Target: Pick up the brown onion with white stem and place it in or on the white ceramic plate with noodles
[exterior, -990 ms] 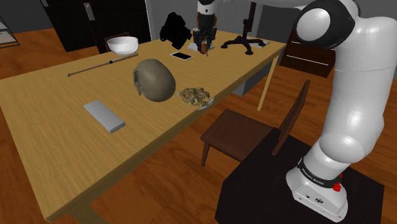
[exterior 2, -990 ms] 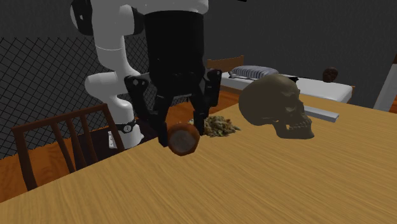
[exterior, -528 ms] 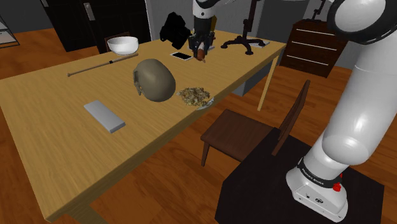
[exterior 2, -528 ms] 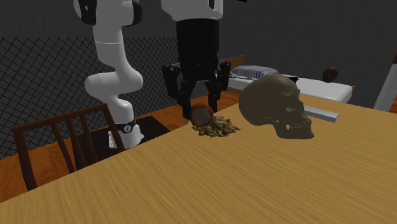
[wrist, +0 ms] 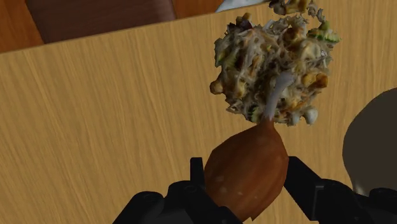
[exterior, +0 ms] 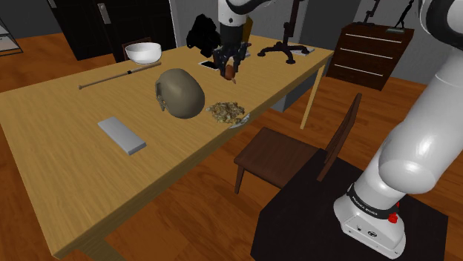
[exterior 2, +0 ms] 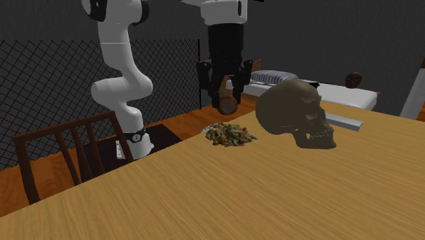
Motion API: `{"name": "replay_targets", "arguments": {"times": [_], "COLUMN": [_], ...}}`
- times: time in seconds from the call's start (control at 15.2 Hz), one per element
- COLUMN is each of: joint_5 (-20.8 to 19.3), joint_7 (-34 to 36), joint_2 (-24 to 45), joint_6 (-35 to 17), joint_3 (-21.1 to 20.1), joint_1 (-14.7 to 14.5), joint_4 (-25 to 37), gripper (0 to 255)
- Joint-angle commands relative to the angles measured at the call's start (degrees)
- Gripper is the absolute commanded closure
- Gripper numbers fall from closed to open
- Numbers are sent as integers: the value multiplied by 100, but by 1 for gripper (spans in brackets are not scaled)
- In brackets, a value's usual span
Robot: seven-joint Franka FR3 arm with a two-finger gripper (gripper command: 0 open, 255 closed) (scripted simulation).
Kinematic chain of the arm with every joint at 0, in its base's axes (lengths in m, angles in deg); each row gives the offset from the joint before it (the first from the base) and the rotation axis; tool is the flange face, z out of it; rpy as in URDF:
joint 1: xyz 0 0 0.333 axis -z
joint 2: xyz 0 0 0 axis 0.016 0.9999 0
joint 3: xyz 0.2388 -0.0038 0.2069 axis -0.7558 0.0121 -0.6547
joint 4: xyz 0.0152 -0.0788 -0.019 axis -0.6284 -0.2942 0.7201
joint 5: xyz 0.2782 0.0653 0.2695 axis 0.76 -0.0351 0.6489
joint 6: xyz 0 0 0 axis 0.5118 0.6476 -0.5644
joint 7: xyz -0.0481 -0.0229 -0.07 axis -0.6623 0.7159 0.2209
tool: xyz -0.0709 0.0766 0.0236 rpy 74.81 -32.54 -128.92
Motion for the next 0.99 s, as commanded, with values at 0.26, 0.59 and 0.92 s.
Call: {"name": "replay_targets", "arguments": {"times": [0.26,0.59,0.92], "joint_5": [17,8,-9], "joint_7": [573,593,619], "joint_2": [-368,-354,-307], "joint_6": [-169,-551,-929], "joint_3": [-285,-287,-289], "joint_1": [-275,-275,-276], "joint_4": [-559,-927,-1261], "gripper": [255,255,255]}}
